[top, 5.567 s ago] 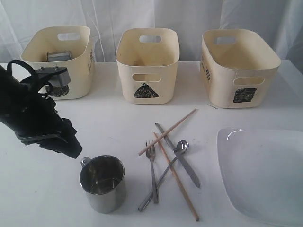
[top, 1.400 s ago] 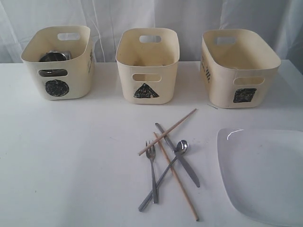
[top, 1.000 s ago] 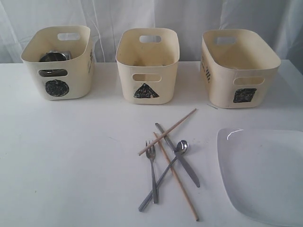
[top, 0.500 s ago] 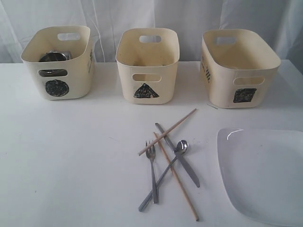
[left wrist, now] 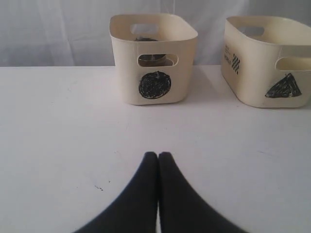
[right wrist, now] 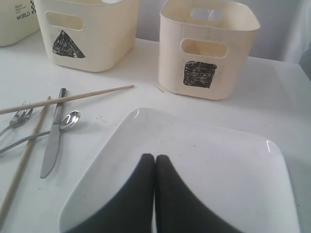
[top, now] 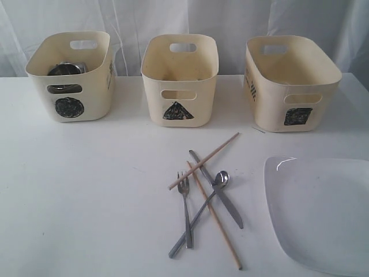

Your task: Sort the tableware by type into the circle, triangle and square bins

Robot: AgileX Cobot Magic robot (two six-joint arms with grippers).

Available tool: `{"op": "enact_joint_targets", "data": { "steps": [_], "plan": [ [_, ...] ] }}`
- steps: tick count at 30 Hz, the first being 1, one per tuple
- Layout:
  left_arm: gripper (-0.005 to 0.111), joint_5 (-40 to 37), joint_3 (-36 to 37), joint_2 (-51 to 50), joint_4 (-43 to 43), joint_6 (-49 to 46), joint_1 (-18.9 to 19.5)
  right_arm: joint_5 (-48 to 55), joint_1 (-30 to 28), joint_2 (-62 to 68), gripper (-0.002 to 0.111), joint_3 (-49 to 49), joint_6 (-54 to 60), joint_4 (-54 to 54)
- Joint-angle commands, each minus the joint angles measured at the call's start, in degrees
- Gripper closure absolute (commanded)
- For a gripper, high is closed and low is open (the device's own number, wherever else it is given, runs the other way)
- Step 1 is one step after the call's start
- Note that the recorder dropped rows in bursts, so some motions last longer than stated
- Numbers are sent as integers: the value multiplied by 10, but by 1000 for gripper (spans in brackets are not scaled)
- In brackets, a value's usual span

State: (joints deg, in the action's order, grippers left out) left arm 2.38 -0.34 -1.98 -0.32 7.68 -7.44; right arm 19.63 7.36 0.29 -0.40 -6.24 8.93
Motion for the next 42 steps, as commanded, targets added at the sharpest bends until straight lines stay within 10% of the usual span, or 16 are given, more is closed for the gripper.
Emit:
{"op": "enact_joint_targets", "data": {
  "steps": [1,31,42],
  "plan": [
    [107,-16,3,20,-4,-2,-1,-4,2,-3,108,4,0,-1],
    [107,-24,3,20,-4,-66,-1,5,2,-3,108,4,0,-1],
    [107,-24,3,20,-4,-66,-1,-221,2,-3,108,-49,-223,-104]
  ]
}}
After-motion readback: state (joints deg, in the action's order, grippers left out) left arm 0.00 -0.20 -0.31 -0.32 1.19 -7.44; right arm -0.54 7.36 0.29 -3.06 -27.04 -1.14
